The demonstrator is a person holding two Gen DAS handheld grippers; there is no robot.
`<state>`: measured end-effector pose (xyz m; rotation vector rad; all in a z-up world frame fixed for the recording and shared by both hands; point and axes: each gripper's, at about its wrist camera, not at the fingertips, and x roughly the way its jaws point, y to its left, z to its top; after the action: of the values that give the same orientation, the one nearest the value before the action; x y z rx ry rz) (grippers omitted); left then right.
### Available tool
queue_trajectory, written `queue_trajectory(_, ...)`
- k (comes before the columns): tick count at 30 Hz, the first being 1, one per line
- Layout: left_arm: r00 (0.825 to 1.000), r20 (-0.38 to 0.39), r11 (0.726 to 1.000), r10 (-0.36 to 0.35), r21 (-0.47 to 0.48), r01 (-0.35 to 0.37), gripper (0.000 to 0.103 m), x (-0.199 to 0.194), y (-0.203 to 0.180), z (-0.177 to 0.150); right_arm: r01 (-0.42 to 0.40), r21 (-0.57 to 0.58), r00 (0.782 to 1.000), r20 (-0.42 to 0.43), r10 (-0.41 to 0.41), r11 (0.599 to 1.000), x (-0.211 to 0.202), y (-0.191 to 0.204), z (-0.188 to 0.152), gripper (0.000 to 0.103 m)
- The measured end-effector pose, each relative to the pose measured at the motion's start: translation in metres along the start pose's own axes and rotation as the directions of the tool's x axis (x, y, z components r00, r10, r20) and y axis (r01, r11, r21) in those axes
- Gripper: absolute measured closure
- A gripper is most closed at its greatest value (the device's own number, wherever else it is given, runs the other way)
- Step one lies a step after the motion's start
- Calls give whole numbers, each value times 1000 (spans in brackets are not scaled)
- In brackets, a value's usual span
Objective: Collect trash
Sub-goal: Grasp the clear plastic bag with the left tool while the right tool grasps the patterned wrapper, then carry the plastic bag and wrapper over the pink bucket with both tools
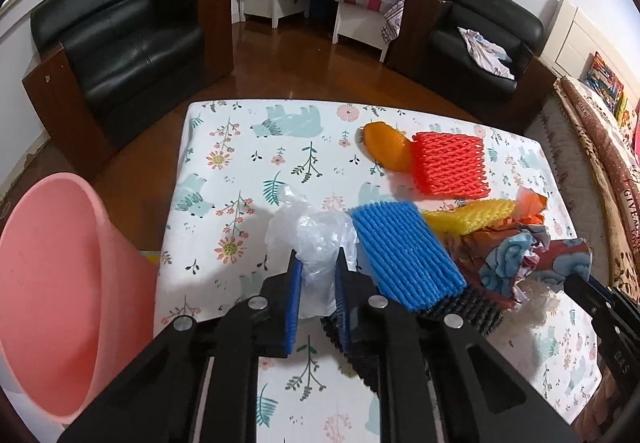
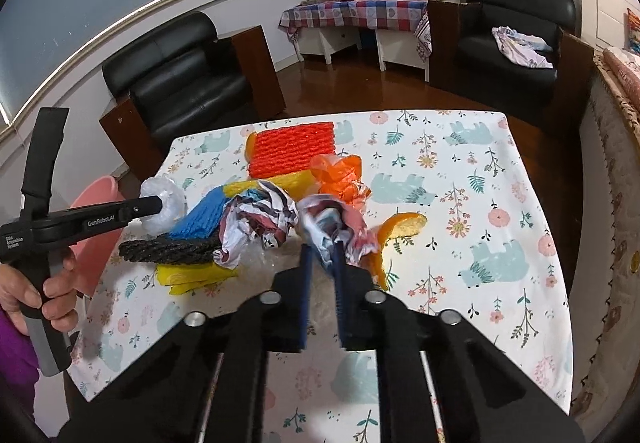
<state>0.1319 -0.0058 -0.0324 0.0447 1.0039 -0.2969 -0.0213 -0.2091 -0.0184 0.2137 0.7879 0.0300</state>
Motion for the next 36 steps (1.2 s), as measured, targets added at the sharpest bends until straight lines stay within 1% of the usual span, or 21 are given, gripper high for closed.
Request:
queue_trajectory(3, 1000, 23, 1000, -3, -3, 3, 89, -12, -2, -2, -8, -3, 1000, 20, 8, 1000, -7, 1, 0, 99)
queue_trajectory(14, 993, 111, 999, 32, 25, -35, 89, -54, -10, -14, -20, -26, 995, 95, 23, 999, -36, 15, 6, 99)
queue_trajectory(19, 990, 137, 999, 40, 26, -44, 89, -64, -6, -18, -25, -41, 993, 116, 29, 999, -45, 24, 8, 99)
queue_trajectory(23, 988, 151, 999, 44, 6, -45, 89, -71, 2, -20, -33, -59, 990, 132, 41, 998, -51, 34, 12, 99)
queue_trajectory(26, 986, 160, 999, 48, -17, -46, 89, -76, 10, -23, -51, -82, 987, 147, 63, 995, -54, 47, 17, 99)
queue_trajectory(31, 981, 182, 996, 73, -63, -62, 89, -88, 30, -27, -105, -146, 980, 153, 127, 984, -52, 80, 30, 99)
queue_trajectory(36, 972, 198, 987, 125, -125, -101, 89, -103, 61, -34, -169, -233, 969, 140, 205, 958, -42, 129, 38, 99)
